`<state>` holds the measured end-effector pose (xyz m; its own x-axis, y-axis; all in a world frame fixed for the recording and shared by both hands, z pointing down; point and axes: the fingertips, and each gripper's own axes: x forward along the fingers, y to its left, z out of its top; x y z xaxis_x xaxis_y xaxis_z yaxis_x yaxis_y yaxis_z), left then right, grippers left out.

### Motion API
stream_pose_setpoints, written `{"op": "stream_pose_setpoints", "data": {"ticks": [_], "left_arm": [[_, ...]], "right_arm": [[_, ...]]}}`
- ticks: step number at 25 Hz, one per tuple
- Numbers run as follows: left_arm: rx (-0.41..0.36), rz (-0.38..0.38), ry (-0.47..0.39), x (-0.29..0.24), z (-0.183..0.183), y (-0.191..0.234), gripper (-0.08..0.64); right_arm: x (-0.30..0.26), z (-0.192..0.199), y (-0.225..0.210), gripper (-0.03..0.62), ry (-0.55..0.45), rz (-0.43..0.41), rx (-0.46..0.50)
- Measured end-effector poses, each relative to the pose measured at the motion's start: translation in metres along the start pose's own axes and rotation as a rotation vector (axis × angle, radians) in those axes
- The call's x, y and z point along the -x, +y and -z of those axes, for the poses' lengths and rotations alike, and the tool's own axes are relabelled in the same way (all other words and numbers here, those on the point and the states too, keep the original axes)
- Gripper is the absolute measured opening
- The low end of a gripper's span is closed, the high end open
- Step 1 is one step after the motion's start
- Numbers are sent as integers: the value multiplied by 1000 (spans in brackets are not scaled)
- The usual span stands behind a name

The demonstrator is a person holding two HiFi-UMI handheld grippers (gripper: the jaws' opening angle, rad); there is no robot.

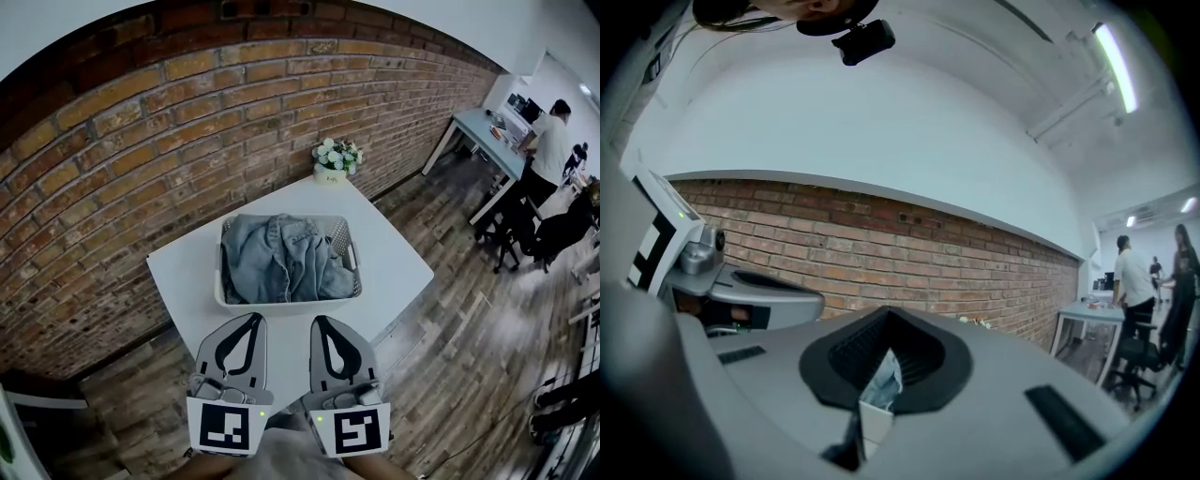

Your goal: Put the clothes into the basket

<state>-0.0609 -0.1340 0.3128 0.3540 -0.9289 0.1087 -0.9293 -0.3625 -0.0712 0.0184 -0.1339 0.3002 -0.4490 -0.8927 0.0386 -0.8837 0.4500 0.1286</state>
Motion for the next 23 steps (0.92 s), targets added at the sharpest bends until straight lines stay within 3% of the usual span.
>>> {"op": "stream_pose_setpoints", "data": {"ticks": [14,23], "left_arm": [[-3,3,-1,15,3,2,9],[77,39,2,16,6,-5,9]], "right_arm": [[9,1,9,6,13,-1,-11],[14,4,12,6,21,-8,-6]]}}
